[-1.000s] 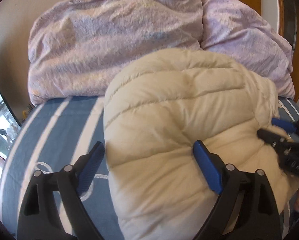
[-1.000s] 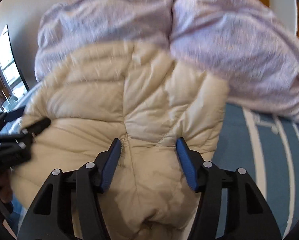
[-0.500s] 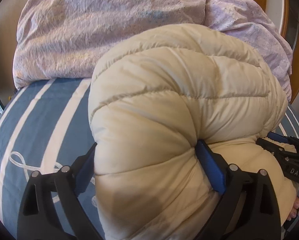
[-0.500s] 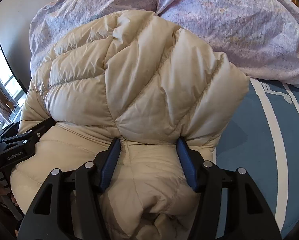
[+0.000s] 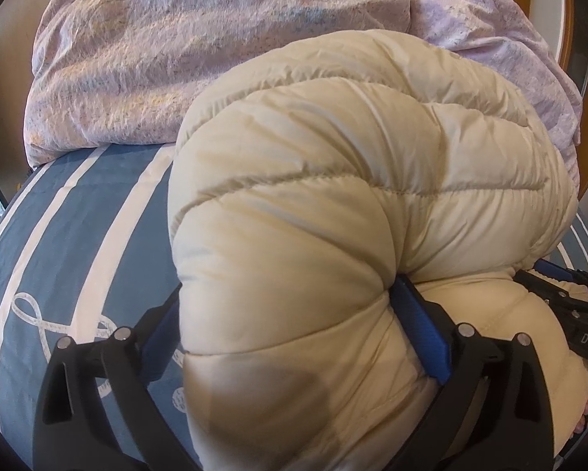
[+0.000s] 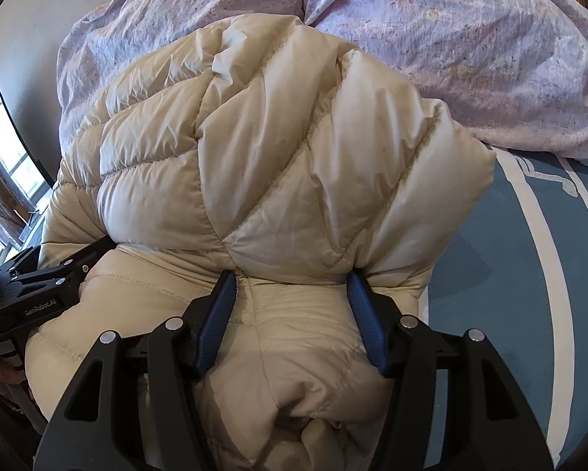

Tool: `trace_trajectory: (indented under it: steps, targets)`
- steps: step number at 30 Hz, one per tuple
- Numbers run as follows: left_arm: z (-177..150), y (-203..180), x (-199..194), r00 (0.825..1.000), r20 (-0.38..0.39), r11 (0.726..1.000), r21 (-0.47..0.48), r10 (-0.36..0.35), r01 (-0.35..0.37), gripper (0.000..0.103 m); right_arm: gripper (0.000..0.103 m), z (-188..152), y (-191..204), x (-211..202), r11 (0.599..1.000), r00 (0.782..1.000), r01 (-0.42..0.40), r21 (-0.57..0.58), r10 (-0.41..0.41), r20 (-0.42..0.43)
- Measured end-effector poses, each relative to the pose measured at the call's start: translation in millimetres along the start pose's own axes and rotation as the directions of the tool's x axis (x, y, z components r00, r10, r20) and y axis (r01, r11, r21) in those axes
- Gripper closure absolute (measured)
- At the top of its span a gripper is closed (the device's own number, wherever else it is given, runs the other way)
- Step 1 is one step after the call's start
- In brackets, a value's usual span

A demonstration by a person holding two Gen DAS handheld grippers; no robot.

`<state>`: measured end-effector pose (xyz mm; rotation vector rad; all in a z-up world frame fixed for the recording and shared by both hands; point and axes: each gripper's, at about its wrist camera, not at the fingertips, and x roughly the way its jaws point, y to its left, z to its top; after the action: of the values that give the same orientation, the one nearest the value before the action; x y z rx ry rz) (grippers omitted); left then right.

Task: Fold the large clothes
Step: 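Open both grippers and pull them back from the folded jacket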

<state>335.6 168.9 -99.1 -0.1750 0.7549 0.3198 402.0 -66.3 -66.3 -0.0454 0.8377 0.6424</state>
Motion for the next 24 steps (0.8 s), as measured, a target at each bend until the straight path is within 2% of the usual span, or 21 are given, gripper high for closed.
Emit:
trace_trajectory:
  steps: [3,5,7,10,12,15,19,22,24]
  targets:
    - [1.5,1.4,-0.4,1.000,-0.003,1.000,-0.003,0.000,0.000,0.002,0.043,6.8,-1.0,-10.0,1.000,1.000,-0.005,0.020,0.005,-0.003]
    - [2.9,0.7,-5.2,1.000,0.017,1.000,0.015,0.017,-0.017,0.002,0.044,12.2,-3.7,-26.4,0.998,0.998,-0.034,0.045,0.032,0.055]
    - [3.9,-1.9,-10.1,0.998,0.040,0.998,0.041,0.038,-0.039,0.002,0.044,16.1,-6.7,-33.6,0.997,0.996,-0.034,0.064,0.029,0.079]
    - [4.9,-2.8,-20.8,0.998,0.046,0.998,0.046,0.046,-0.048,0.002,0.044,14.9,-8.0,-17.6,0.998,0.999,0.045,0.039,-0.044,-0.023]
    - [1.8,-0.1,-32.4,0.998,0.048,0.998,0.042,0.033,-0.035,0.002,0.044,9.3,-7.2,-28.6,0.997,0.998,0.054,0.050,-0.054,0.010]
    - [-13.5,5.2,-58.2,0.997,0.076,0.999,0.038,0.031,-0.034,0.002,0.044,-5.2,4.0,-56.0,0.998,0.995,0.062,0.021,-0.063,0.072]
    - [-37.2,20.9,-86.5,0.997,0.073,1.000,-0.005,0.022,-0.022,0.002,0.044,-29.5,18.7,-79.1,0.998,0.994,0.052,-0.021,-0.049,0.098]
    - [-61.1,33.8,-108.7,0.997,0.067,0.998,-0.043,0.038,-0.035,0.002,0.043,-40.2,26.3,-68.8,0.987,0.988,0.145,-0.073,-0.140,0.061]
    - [-75.3,39.3,-118.8,0.998,0.054,0.997,-0.075,0.036,-0.032,0.002,0.043,-42.8,23.5,-68.3,0.987,0.988,0.152,-0.048,-0.150,0.047]
